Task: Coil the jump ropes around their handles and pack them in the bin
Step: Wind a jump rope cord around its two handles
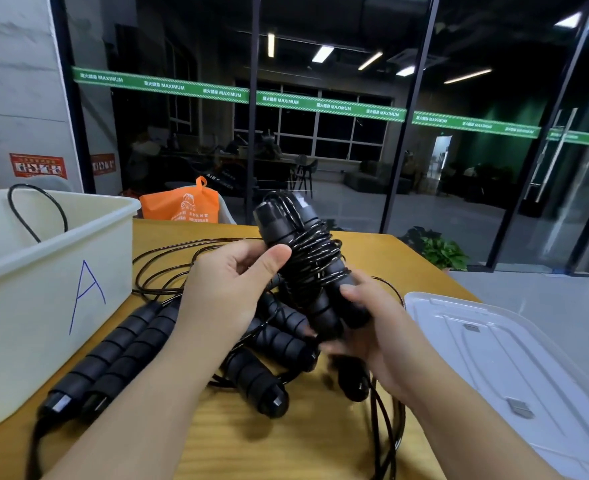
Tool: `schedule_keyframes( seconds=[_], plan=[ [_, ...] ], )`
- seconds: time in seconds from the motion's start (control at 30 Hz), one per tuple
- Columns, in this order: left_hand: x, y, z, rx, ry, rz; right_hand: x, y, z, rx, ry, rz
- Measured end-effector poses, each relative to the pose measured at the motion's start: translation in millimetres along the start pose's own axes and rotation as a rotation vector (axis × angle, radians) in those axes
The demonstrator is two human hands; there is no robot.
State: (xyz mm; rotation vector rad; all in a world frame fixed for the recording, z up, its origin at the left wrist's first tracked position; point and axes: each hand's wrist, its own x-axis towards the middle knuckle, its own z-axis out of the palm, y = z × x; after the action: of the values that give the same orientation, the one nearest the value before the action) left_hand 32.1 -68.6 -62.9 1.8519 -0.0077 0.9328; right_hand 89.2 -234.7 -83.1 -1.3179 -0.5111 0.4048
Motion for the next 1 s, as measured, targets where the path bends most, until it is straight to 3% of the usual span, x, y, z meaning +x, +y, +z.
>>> schedule_keyframes(
  seconds=[0.07, 0.2, 0.33, 0.43, 0.53, 0.6, 0.7, 0.83, 1.0],
  plan=[
    [-1.3, -1.4, 3.3, 0.053, 0.064, -0.009, -2.2, 1.9, 5.5, -0.372, 0.153, -0.196],
    [-12.6, -1.5, 18.5, 0.093, 0.026, 0.038, -4.3, 14.1, 12.1, -0.749, 0.081, -0.302],
    [-8.2, -8.0, 15.2, 0.132, -0.152, 0.101, -2.3, 17.2, 7.7, -0.788, 0.205, -0.351],
    [-2.3, -16.5, 5.8, 0.293, -0.293, 0.193, -2.0, 12.0, 1.1, -0.737, 0.252, -0.342],
    [2.3, -25.9, 2.5, 0.42, -0.212, 0.283, -3.6, 9.4, -0.2, -0.776, 0.215, -0.305],
    [4.1, -29.1, 2.3, 0.411, -0.094, 0.226, -3.2, 9.5, 0.0, -0.797, 0.205, -0.281],
    [3.7, -25.7, 5.6, 0.242, 0.04, -0.002, -0.9, 10.4, -2.2, -0.809, 0.228, -0.274],
    [0.2, -16.2, 18.3, -0.369, 0.012, -0.336, 1.5, 10.8, -5.6, -0.836, 0.284, -0.291],
    [-5.4, -9.9, 33.4, -0.882, 0.063, -0.466, 1.6, 13.3, -5.6, -0.914, 0.325, -0.288]
  ],
)
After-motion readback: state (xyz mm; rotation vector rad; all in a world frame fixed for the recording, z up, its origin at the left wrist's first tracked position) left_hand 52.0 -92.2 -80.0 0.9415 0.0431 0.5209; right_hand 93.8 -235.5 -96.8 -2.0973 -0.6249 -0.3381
